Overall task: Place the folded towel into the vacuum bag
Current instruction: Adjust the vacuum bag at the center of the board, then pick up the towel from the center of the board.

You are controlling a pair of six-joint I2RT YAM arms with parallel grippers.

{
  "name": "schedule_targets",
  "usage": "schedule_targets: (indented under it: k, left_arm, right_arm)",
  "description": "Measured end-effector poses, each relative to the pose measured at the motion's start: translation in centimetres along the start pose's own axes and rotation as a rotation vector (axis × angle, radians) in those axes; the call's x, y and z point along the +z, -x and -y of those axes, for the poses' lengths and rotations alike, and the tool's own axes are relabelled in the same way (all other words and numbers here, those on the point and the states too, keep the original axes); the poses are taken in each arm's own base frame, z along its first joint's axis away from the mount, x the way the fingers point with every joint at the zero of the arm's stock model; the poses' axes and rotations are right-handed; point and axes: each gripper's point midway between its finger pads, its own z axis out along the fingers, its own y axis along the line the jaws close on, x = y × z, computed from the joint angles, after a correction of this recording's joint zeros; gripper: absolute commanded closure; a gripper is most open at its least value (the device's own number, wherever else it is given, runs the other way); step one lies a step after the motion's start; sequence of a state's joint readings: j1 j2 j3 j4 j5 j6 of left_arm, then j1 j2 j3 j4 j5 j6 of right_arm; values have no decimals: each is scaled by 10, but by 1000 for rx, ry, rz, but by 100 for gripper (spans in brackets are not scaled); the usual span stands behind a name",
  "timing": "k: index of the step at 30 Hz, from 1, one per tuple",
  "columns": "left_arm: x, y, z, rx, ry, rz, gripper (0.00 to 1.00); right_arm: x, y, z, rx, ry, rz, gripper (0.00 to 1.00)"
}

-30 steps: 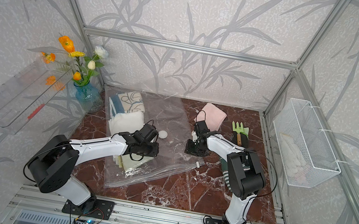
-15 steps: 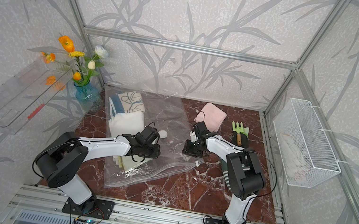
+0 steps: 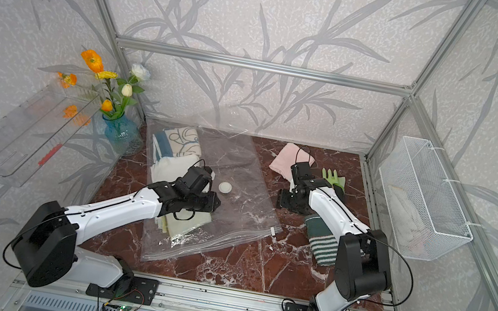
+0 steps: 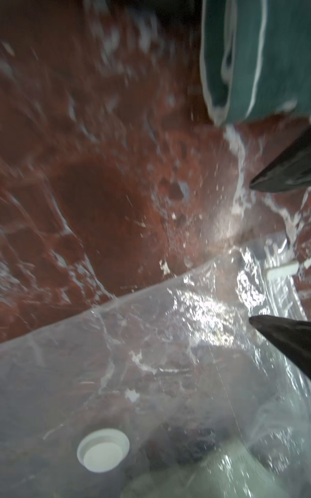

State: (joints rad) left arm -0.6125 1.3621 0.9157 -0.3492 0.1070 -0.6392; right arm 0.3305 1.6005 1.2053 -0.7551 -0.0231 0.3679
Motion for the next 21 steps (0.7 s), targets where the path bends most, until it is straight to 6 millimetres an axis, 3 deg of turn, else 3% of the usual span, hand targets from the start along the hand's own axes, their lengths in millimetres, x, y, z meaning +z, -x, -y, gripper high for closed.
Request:
schedule_targets:
  k: [3, 8, 13, 16, 21]
  left_arm:
    - [-10, 11, 12, 5, -33, 33, 66]
    - [-8, 6, 19, 7, -58, 13, 66]
    - [10, -8, 27, 31, -56, -53, 66]
    - [15, -17, 30, 45, -54, -77, 66]
    - [15, -20, 33, 53, -61, -83, 66]
  right_arm:
    - [-12, -9, 35, -11, -188, -4, 7]
    - [1, -61, 87, -48, -433, -161, 9]
    - [21, -72, 101, -79, -516, -244, 18]
    - [39, -74, 104, -78, -525, -278, 33]
    - [51, -68, 109, -61, -531, -287, 84]
